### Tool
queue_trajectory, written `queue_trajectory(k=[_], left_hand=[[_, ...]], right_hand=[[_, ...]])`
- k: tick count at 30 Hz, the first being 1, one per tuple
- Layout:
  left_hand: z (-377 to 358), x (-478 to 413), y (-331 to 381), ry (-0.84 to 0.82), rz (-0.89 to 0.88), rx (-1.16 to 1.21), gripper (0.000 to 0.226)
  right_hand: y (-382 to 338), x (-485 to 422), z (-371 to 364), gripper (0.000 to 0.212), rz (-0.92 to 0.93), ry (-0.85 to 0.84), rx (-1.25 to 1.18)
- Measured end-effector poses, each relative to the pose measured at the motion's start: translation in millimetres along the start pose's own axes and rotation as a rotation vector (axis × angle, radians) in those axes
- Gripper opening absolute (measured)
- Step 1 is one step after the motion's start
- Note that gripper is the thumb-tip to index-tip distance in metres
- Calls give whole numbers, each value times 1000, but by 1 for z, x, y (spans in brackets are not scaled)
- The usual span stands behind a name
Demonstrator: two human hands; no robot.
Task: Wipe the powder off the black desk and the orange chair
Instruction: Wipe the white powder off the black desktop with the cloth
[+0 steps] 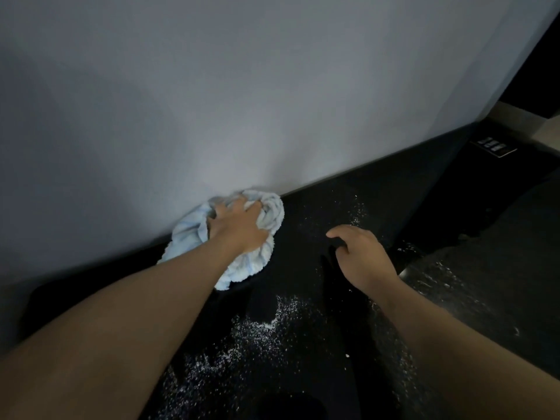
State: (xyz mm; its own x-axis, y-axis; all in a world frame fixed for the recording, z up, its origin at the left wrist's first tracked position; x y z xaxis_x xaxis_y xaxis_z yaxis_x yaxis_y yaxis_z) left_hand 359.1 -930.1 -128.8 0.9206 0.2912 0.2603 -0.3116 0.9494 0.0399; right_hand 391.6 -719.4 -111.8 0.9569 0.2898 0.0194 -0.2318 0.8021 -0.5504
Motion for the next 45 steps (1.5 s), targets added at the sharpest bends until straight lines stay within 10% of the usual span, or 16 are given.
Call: queue_trajectory(k=[5, 17, 22, 26, 33, 39, 42, 45], left_hand=[[11, 27, 26, -218, -449, -34, 48], [-5, 27, 58, 59, -260, -17, 54], [9, 35, 61, -169, -307, 393, 39], [38, -10, 74, 159, -284, 421, 47], [5, -14, 115, 58, -241, -21, 61], [17, 43, 122, -276, -476, 190, 34], [48, 11, 128, -55, -470, 442, 24], [54, -51, 141, 171, -321, 234, 61]], right_hand=[[18, -10, 13, 40, 6, 42, 68], [107, -36, 41, 51, -316, -72, 164], [110, -39, 38, 48, -288, -141, 206], [109, -38, 37, 54, -277, -142, 263], [111, -38, 34, 57, -272, -116, 281], [110, -35, 35, 62, -262, -142, 276], [110, -34, 33, 63, -258, -136, 278], [111, -35, 32, 64, -265, -151, 275]])
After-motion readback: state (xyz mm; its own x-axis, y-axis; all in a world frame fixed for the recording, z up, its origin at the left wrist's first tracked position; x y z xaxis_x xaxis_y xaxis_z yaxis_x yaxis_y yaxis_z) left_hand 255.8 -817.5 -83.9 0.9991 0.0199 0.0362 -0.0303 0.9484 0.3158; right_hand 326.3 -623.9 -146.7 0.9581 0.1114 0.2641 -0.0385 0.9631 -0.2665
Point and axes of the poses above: each hand's wrist, its own x-axis away from the middle knuckle, its own z-axis out of the back of the hand, y = z × x, the point moved 6 cm from there along -x, towards the middle knuckle, and after that the axes turned 7 degrees about z, right-handed, at the moved point
